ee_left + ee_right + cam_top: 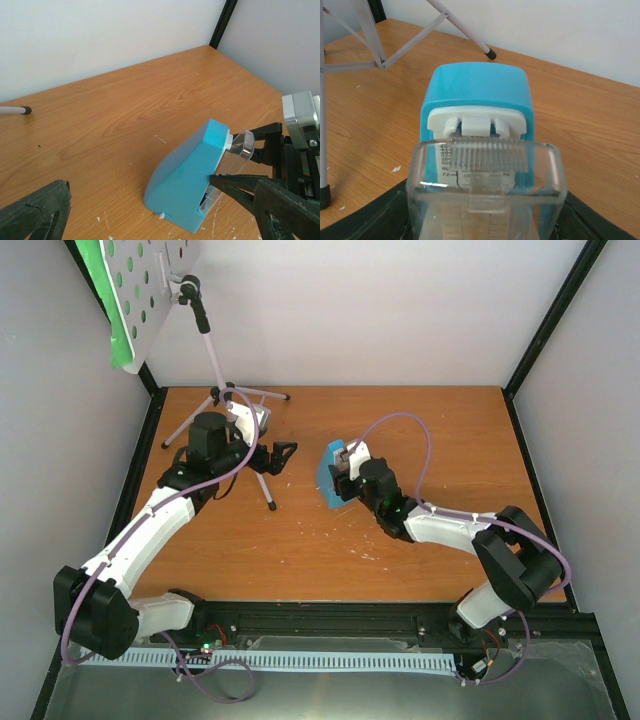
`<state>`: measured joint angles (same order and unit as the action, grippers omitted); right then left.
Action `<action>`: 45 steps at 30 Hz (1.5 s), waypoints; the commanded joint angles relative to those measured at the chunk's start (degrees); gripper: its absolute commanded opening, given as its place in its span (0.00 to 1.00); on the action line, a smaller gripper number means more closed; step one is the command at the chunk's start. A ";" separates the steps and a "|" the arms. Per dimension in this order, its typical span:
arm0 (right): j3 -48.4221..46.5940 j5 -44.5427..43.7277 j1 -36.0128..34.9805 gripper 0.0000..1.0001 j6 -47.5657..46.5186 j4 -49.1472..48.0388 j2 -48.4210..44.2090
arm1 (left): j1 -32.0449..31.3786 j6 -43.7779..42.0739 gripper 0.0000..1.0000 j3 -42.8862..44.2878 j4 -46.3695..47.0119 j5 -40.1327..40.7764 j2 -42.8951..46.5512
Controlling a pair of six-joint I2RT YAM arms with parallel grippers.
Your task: Pack up the instrument practice props
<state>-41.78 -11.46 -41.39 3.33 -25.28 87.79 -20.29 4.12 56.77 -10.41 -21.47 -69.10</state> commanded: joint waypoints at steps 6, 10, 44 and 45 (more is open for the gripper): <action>-0.01 5.93 1.77 0.73 -0.13 7.40 1.27 | 0.24 0.26 1.00 -0.04 0.75 -1.28 1.57; 0.54 8.11 2.45 0.88 -0.49 7.14 0.21 | 0.25 0.20 0.99 0.00 0.74 -0.83 1.32; 8.01 20.61 8.48 0.74 5.22 10.94 -19.56 | 0.22 -0.49 1.00 -1.26 3.47 0.13 2.43; 7.92 20.97 8.74 0.71 5.51 9.75 -18.73 | 0.25 -0.51 1.00 -1.23 3.44 0.34 2.52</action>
<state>-34.26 7.22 -33.41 6.87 -10.92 67.24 -20.29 3.84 55.42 -8.73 -20.51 -68.27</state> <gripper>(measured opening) 0.749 0.995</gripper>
